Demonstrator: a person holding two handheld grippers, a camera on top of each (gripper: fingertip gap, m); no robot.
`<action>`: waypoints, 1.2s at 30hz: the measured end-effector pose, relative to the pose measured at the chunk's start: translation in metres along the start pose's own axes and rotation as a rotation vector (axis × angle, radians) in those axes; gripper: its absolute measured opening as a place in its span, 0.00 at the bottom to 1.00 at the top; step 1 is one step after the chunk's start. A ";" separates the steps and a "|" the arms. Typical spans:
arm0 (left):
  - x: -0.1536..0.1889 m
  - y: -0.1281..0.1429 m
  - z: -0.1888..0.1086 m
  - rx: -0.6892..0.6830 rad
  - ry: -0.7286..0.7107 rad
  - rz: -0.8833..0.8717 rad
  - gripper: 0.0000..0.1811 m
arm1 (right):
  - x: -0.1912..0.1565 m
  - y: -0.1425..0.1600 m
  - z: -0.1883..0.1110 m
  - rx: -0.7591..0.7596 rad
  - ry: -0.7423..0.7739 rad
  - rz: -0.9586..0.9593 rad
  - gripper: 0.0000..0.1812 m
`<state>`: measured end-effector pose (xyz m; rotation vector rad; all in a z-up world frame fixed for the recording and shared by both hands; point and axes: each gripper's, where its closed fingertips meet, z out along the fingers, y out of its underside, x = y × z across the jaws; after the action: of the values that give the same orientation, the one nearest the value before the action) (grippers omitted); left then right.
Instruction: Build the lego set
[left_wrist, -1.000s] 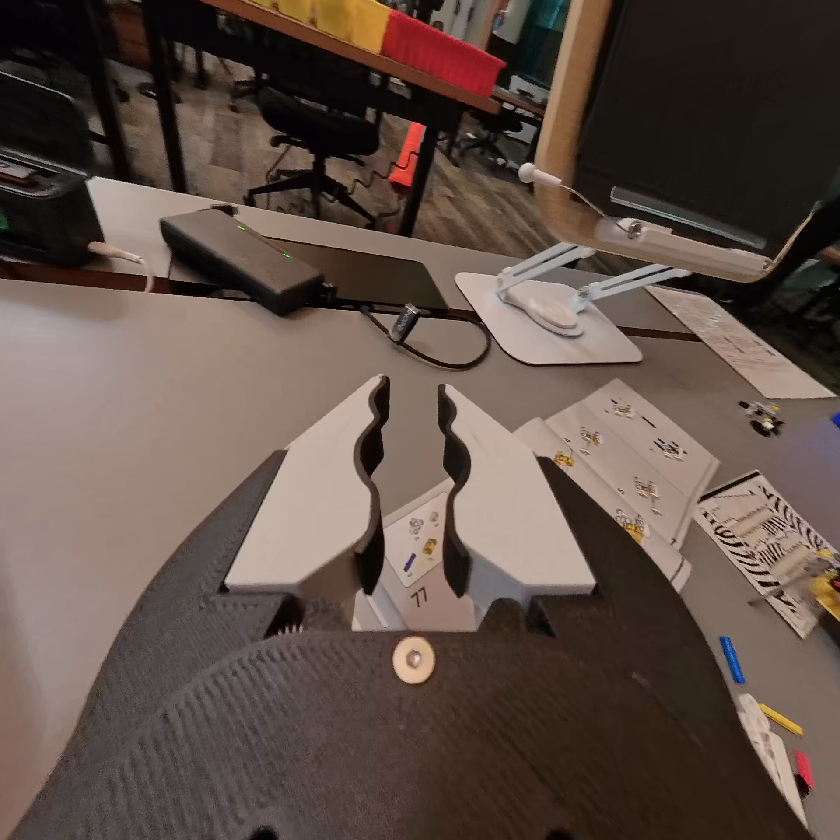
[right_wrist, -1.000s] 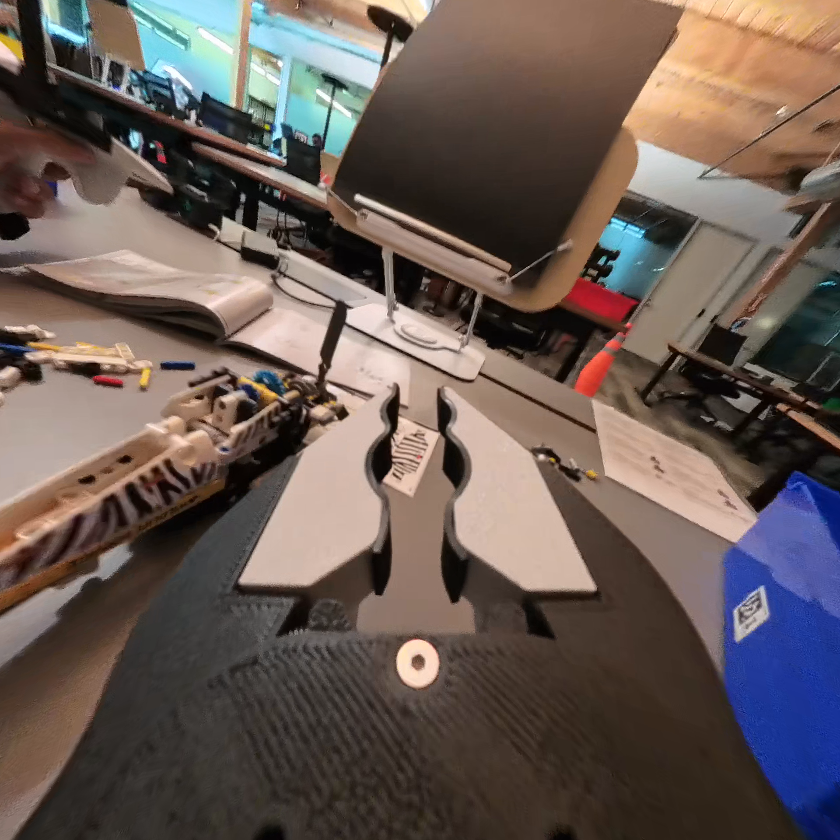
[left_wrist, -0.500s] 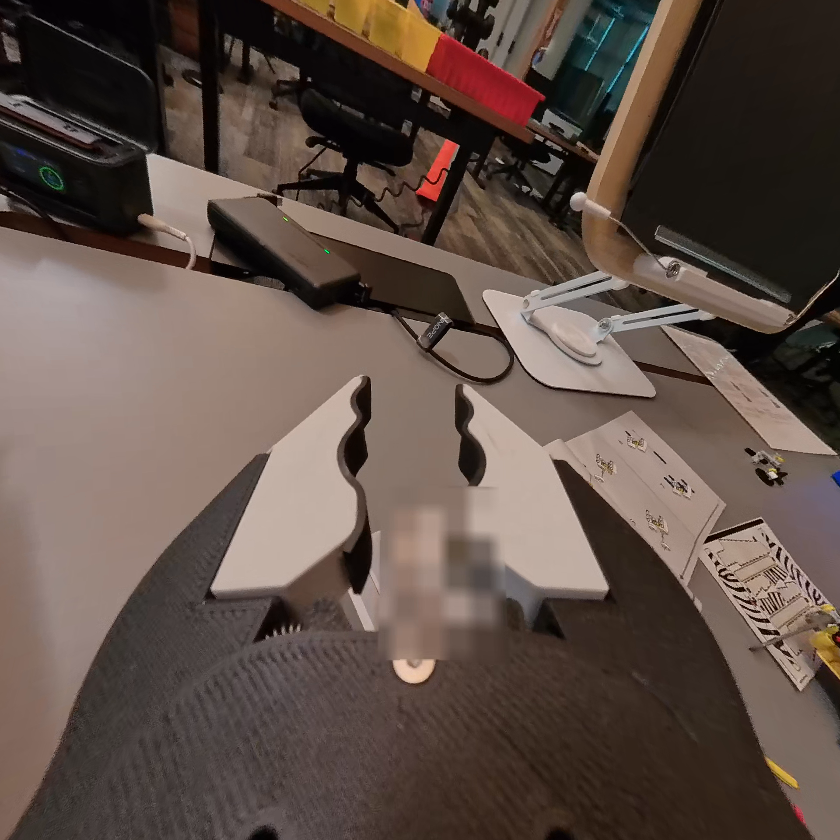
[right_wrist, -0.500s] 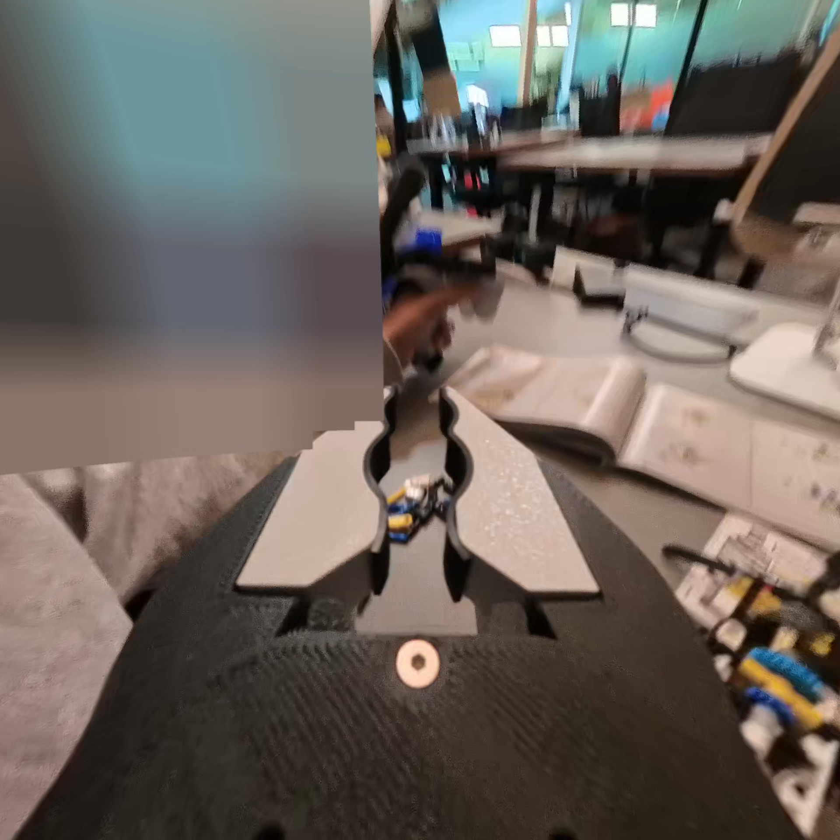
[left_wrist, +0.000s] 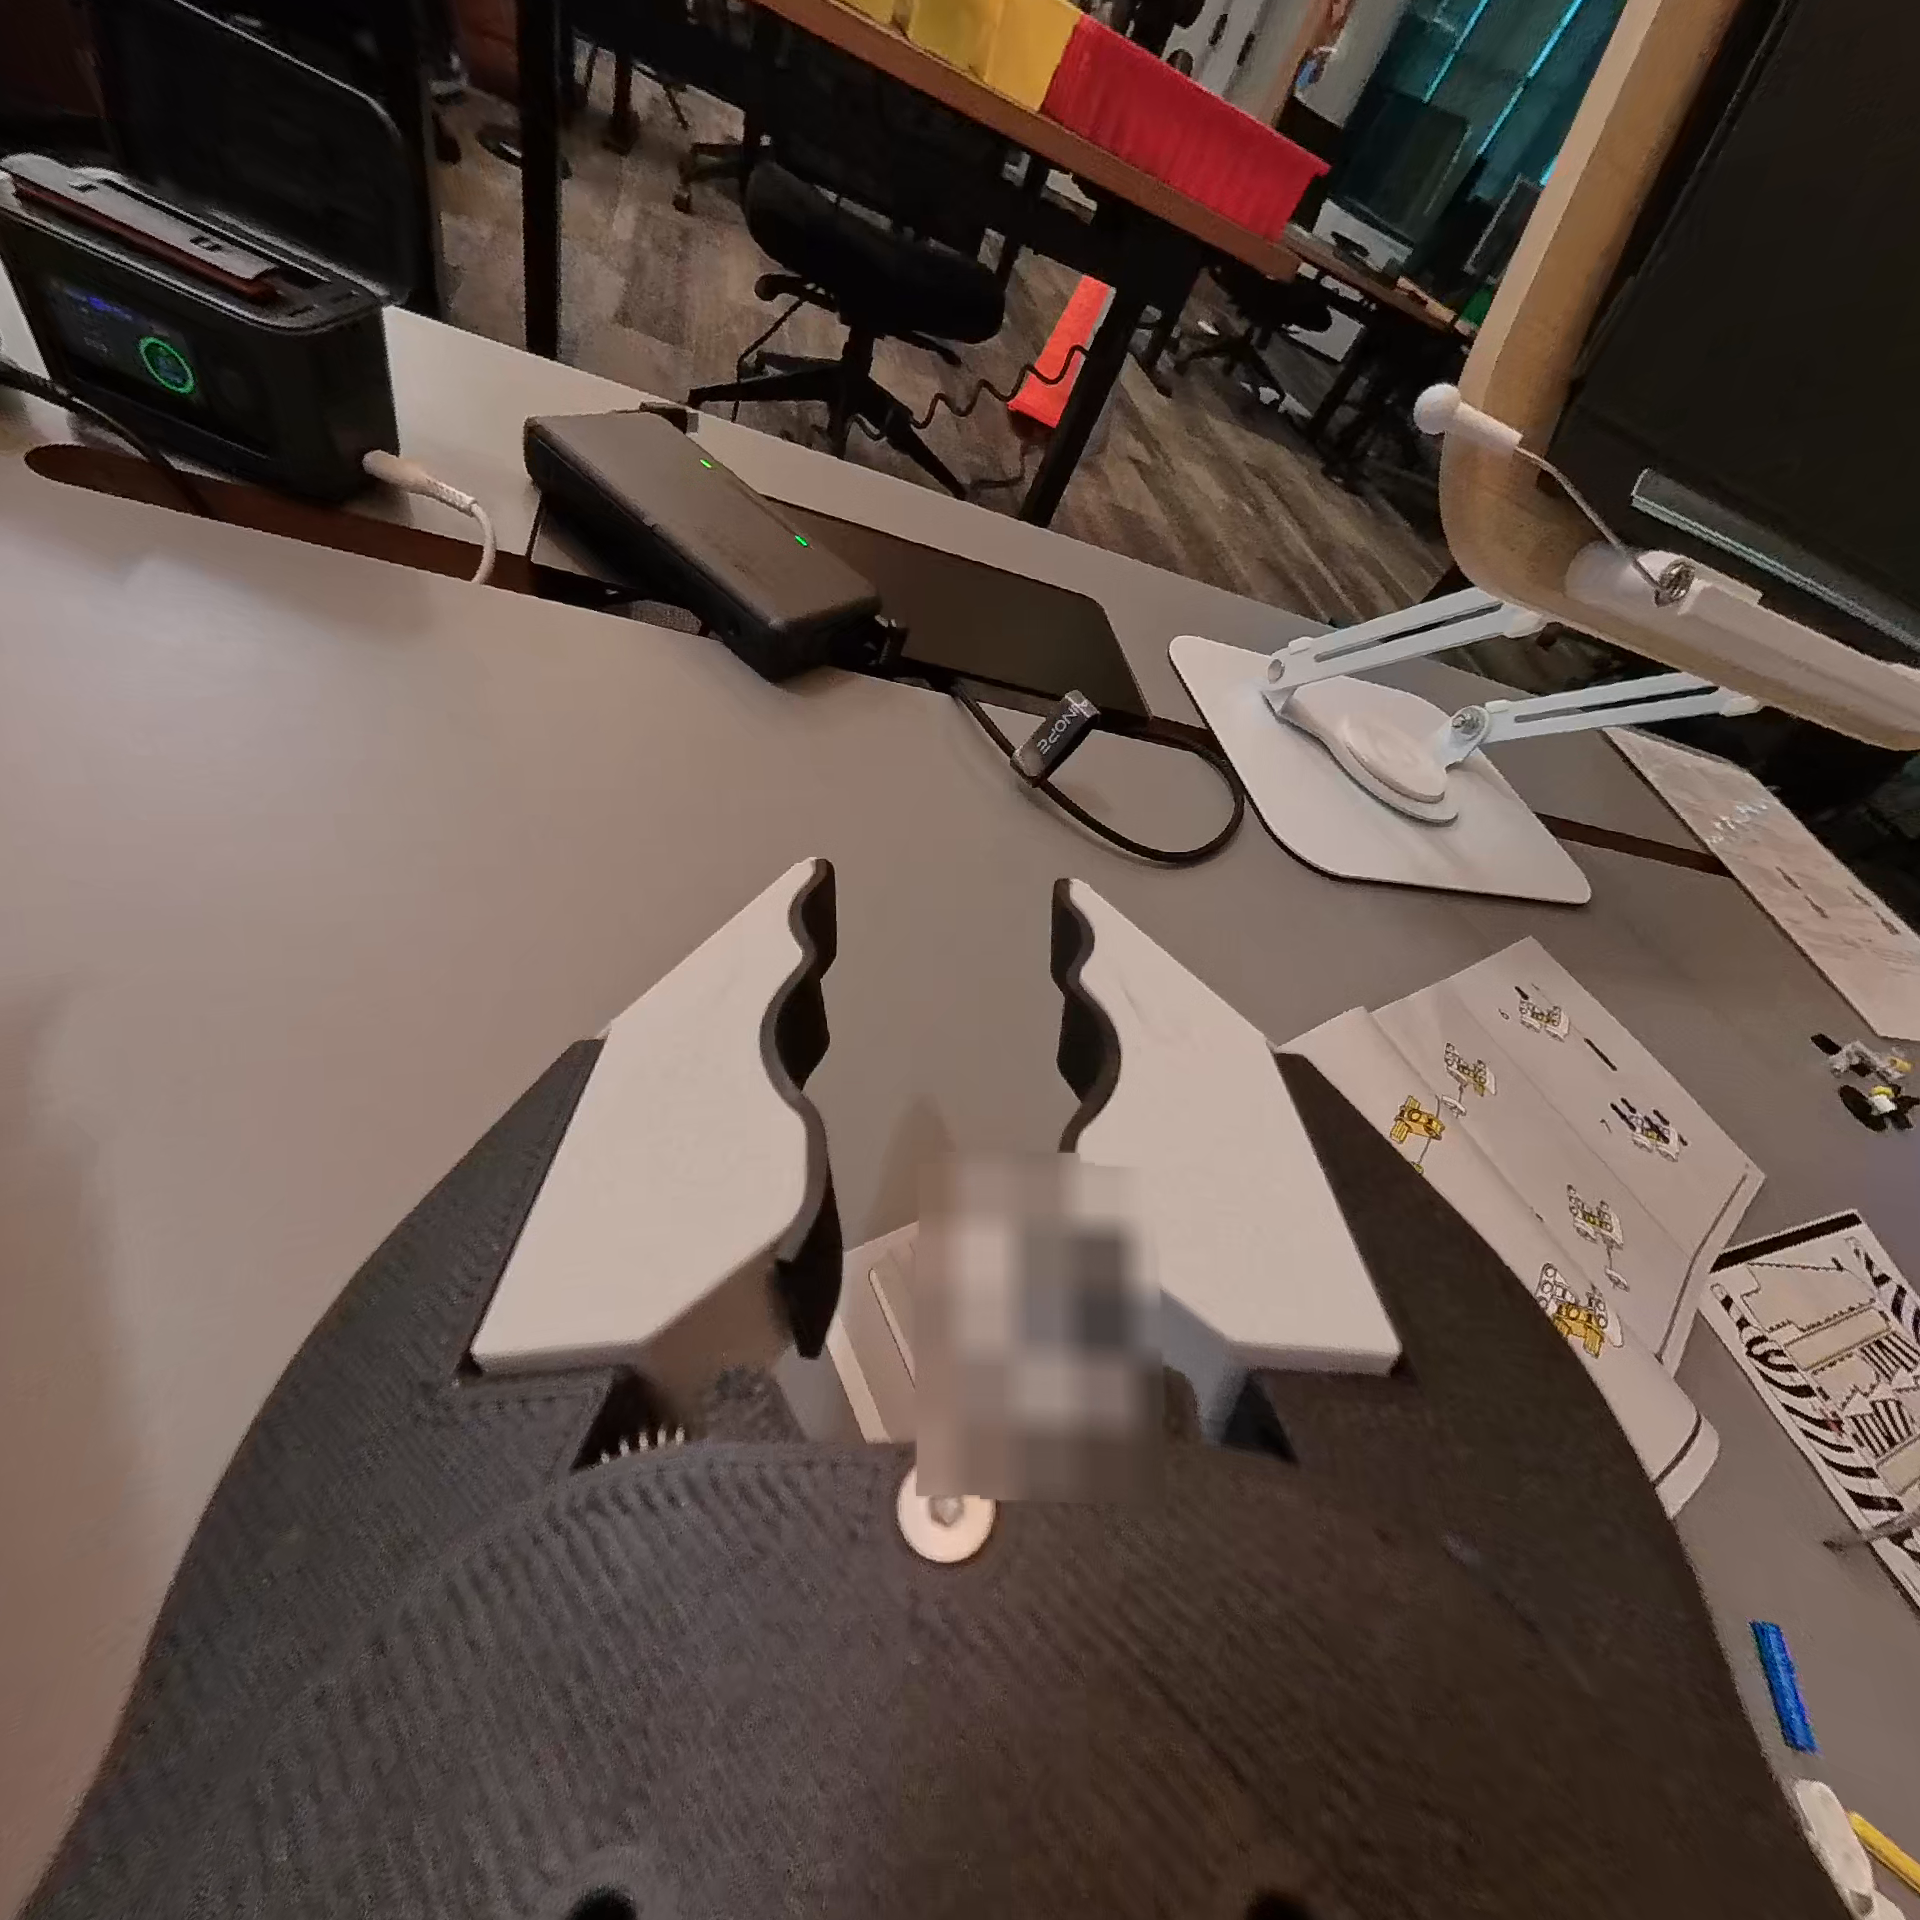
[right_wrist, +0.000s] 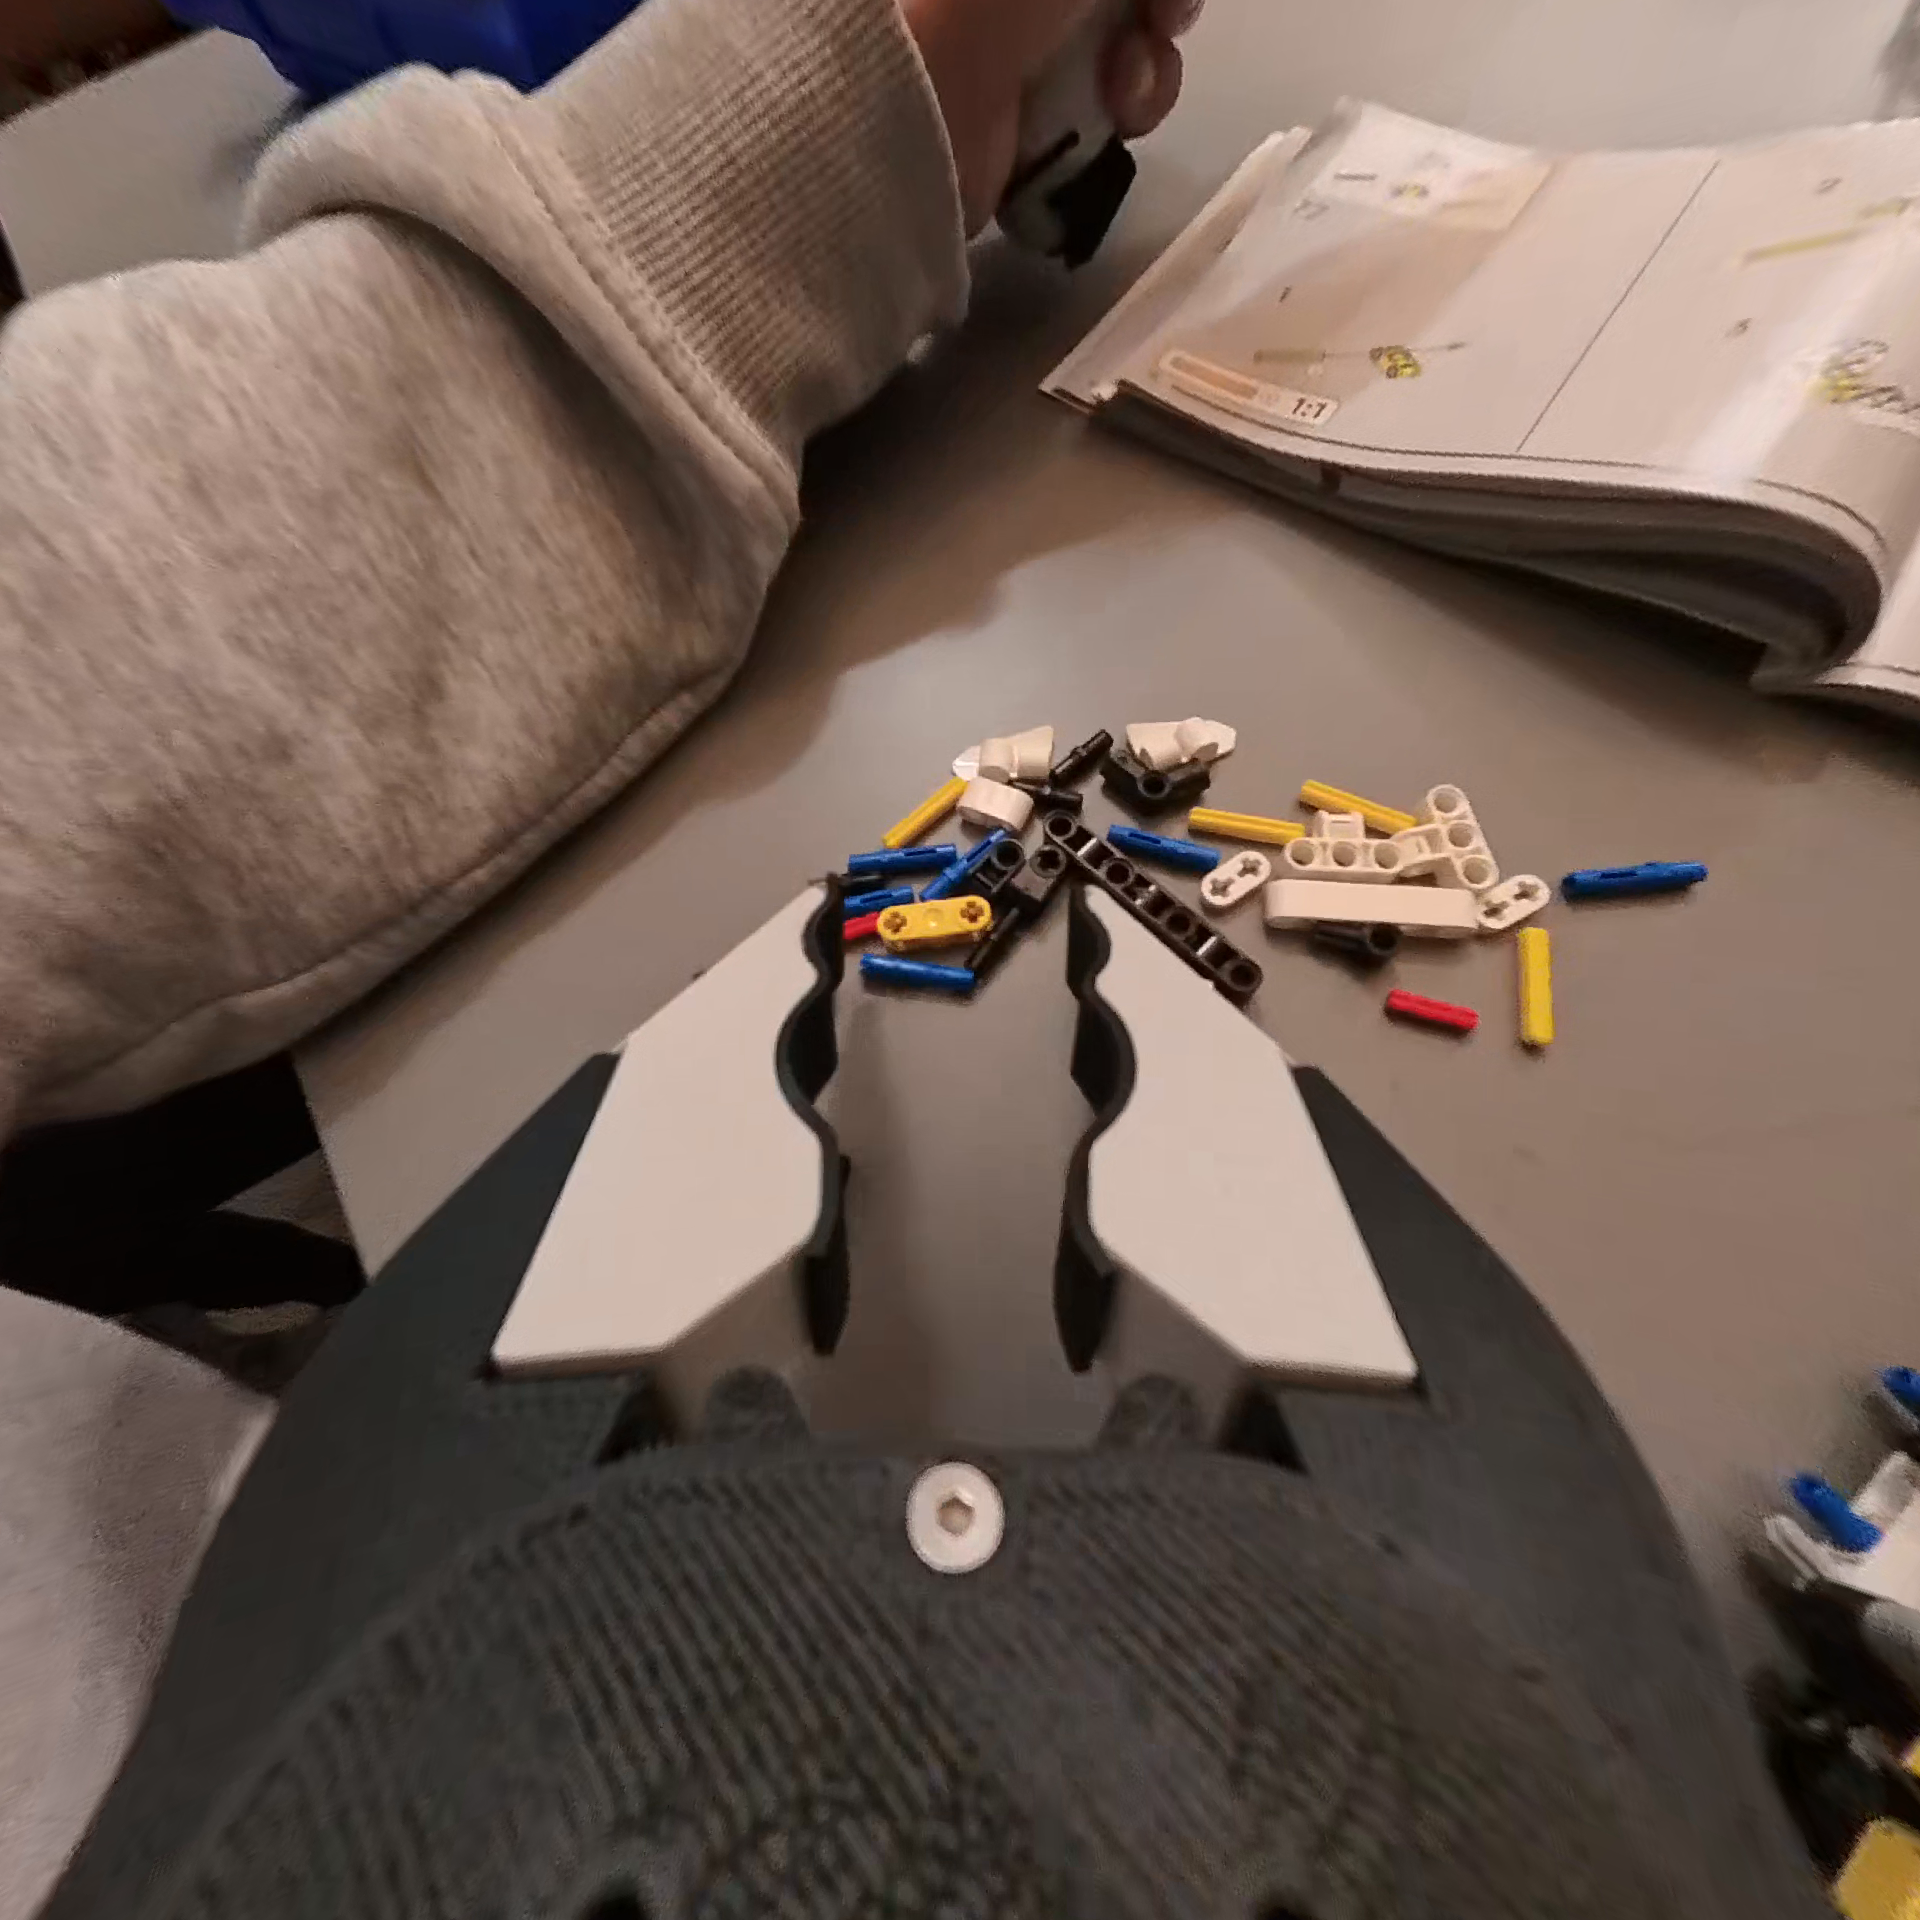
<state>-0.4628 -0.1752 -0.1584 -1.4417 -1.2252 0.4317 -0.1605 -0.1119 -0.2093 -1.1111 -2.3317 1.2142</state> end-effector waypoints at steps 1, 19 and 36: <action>0.001 0.001 0.000 -0.002 0.003 -0.001 0.22 | 0.001 0.002 0.001 -0.004 0.008 -0.011 0.22; 0.003 0.001 0.002 0.001 0.038 -0.038 0.22 | -0.007 0.010 0.009 -0.055 -0.020 -0.142 0.12; 0.135 -0.043 -0.081 0.222 0.449 0.227 0.17 | 0.039 -0.048 -0.127 0.343 0.195 -0.132 0.12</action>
<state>-0.3631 -0.1091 -0.0472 -1.3936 -0.6389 0.3579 -0.1396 -0.0265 -0.0982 -0.8980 -1.9291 1.3267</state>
